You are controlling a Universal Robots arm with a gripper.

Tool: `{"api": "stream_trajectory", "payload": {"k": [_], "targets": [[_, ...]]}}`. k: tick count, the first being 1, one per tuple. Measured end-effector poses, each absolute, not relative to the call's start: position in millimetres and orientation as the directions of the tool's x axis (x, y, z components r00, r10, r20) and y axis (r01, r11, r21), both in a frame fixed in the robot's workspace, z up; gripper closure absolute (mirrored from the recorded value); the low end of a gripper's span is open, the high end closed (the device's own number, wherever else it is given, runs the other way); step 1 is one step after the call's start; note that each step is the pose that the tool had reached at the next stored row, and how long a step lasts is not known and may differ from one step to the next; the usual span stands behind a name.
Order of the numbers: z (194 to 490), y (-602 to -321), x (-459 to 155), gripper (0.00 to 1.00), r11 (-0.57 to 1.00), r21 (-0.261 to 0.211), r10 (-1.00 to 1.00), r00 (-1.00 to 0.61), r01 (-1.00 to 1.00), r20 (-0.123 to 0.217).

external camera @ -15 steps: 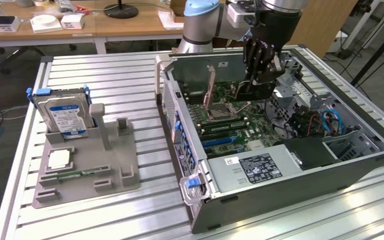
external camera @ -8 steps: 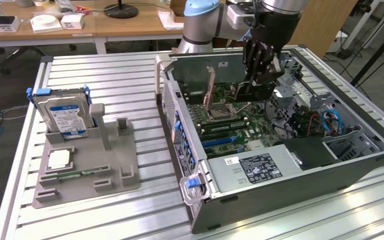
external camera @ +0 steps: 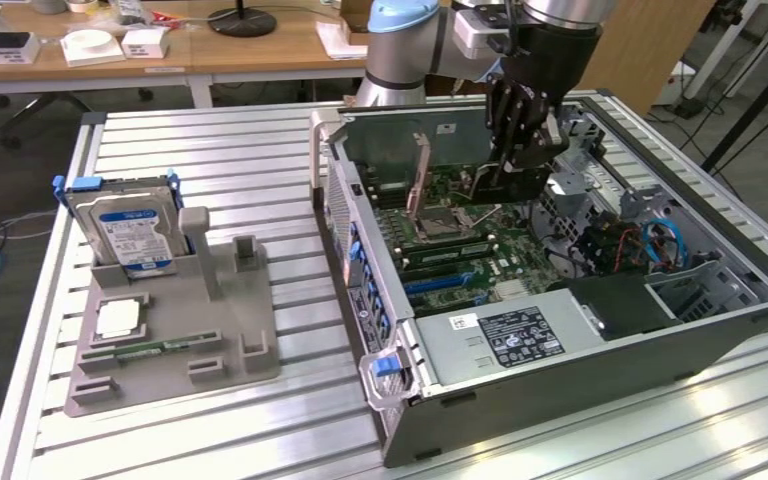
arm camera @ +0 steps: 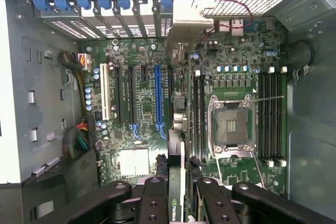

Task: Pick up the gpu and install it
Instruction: 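Insert the gpu into the slot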

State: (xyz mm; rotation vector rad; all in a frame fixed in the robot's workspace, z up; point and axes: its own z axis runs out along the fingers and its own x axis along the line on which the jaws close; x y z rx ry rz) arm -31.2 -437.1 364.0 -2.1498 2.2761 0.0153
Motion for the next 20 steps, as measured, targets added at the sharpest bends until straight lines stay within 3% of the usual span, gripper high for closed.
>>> {"api": "stream_trajectory", "payload": {"k": [20], "targets": [[344,-438,-37,0.74,0.057,-0.004,-0.998,-0.057,-0.998,-0.015]]}}
